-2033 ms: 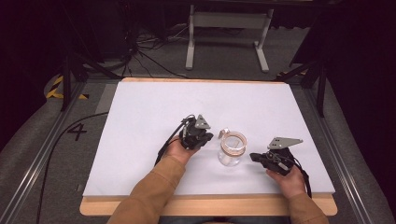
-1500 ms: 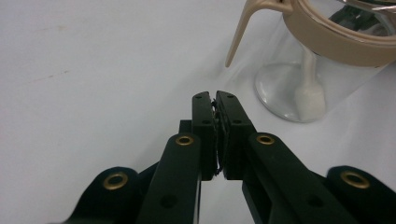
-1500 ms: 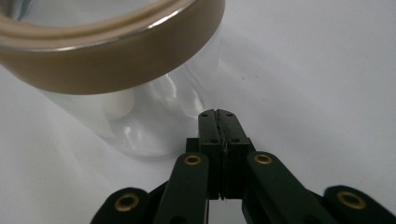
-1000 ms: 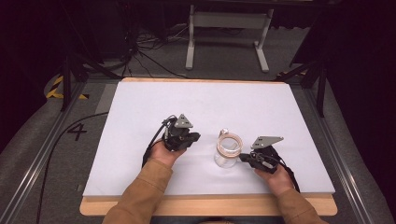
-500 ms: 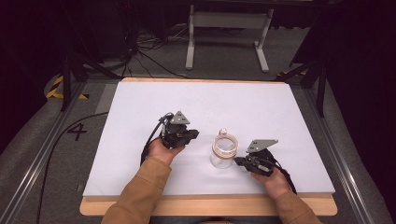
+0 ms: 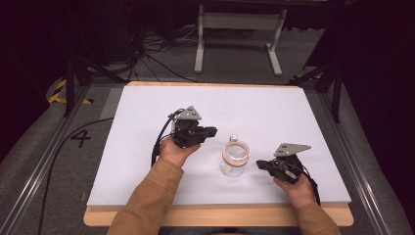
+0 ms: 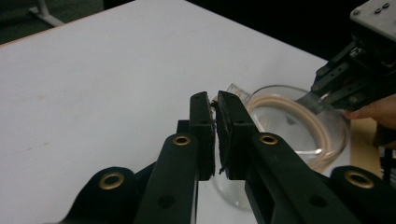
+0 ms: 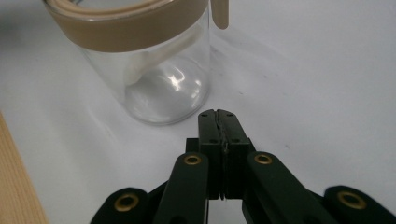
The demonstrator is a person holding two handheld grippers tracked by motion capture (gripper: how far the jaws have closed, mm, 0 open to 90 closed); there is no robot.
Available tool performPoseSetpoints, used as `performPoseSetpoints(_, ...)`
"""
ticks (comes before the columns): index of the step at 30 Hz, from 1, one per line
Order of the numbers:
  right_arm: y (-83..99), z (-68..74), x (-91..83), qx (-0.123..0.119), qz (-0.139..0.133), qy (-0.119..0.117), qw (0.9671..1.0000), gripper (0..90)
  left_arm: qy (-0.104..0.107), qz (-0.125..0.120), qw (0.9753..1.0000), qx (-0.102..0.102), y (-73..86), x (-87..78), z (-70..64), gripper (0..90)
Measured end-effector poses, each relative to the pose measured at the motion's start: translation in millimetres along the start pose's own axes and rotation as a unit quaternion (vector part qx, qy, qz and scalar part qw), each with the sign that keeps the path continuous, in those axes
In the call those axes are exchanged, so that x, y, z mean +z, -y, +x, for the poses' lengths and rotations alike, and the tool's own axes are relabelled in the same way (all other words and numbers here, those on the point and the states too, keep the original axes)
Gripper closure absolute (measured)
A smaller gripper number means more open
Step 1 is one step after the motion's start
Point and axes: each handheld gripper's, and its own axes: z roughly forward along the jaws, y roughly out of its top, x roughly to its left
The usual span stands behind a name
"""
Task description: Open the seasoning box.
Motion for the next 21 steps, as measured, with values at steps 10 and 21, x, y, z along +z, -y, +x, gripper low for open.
performPoseSetpoints(10, 2.3, 3.9, -3.5, -0.003, -0.007, -0.016, 0.9998, 90.0, 0.029, 0.003, 0.9996, 0.006, -12.6, 30.9, -3.8, 85.2)
performPoseSetpoints(21, 7.5, 7.7, -6.6, -0.001, -0.011, -0.025, 0.9996, 89.9, 0.039, 0.010, 0.9990, -0.019, -7.4, 55.9, 1.5, 82.1)
